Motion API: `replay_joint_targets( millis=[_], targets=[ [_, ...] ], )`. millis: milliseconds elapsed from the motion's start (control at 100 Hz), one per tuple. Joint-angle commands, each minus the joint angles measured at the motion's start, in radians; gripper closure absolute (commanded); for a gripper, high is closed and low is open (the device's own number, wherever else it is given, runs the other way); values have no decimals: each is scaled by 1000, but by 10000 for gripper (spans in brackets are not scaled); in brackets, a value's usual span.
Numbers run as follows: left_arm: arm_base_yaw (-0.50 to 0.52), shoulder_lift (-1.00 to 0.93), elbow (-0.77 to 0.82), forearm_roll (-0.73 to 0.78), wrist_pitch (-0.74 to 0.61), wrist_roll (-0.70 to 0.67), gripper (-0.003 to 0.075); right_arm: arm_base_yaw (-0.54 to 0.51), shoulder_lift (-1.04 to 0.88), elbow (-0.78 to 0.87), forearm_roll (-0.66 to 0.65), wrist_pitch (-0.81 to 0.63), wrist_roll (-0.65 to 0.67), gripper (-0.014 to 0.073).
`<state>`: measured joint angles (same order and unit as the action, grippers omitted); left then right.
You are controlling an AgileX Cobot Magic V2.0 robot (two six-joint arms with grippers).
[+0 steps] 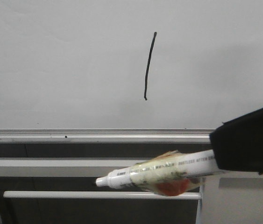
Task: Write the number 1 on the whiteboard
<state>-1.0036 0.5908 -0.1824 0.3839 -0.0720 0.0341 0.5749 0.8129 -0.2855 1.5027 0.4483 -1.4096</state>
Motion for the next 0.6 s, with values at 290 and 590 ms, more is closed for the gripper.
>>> replay_joint_targets(
  millis=[290, 590],
  targets=[
    [-6, 282, -157, 107, -124, 0, 449, 1, 142, -115, 20, 47, -1, 636],
    [-6, 364, -244, 194, -28, 17, 449, 1, 159, -174, 23, 48, 3, 636]
  ],
)
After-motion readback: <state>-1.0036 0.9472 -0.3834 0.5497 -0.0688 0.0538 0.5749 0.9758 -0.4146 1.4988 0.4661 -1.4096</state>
